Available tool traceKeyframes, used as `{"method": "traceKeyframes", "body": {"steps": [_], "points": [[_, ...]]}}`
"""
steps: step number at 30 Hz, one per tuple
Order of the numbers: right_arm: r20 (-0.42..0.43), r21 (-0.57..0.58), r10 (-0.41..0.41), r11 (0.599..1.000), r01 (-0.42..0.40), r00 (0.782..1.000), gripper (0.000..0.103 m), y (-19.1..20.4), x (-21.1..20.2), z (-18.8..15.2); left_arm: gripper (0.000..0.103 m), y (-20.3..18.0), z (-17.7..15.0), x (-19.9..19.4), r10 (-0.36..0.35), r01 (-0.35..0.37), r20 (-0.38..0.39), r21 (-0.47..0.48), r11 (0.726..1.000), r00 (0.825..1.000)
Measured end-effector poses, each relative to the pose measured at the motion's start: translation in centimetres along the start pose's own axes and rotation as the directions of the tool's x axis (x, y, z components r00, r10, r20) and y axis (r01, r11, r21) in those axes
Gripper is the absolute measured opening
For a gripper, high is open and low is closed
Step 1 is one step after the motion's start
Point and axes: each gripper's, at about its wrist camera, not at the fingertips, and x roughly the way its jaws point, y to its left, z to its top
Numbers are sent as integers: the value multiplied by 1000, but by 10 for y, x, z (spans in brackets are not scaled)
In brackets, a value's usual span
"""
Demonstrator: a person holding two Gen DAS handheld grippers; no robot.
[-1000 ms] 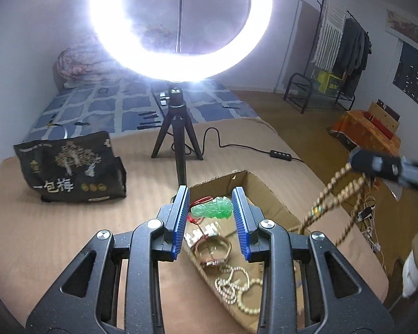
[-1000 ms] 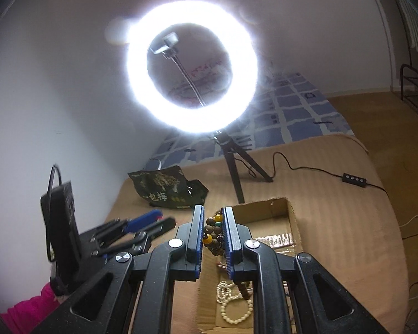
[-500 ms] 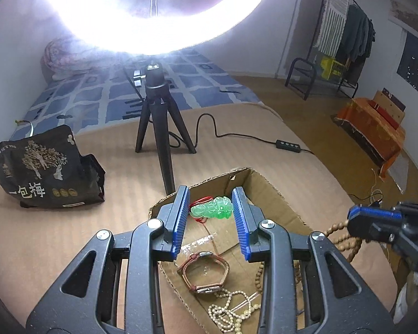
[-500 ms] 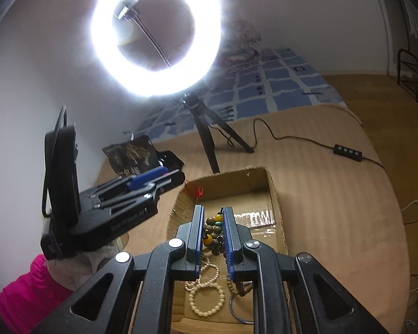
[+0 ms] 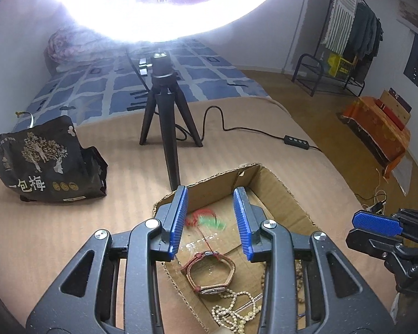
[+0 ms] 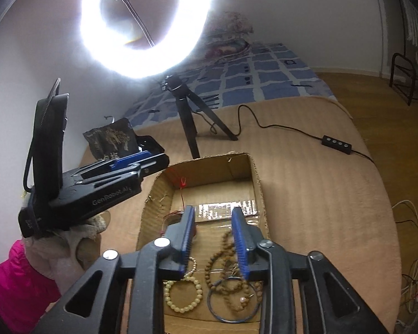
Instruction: Organize jewelry
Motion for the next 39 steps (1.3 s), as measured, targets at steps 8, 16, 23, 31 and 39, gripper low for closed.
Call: {"method": "traceKeyframes", "body": {"steps": [8,16,23,31,39], "points": [[14,-25,-62,998,62,998,55,4,-8,-3,42,5,-2,-17,9,-9,19,-14,1000,1000],[19,-50,-95,994,95,995,55,16,-22,-9,42,7,-4,-49,13,-12,46,-19,1000,999],[50,-68,-115,991,119,992,55,33,-48,-15,42,3,-10,-93,6,-6,81,-7,1000,997],[114,-65,-109,991,117,987,55,48,-80,-29,42,0,-22,-146,5,-5,121,2,1000,993],[168,-48,-125,990,135,978,60,63,-114,-46,42,-1,-45,-197,4,-7,165,15,1000,986]]}}
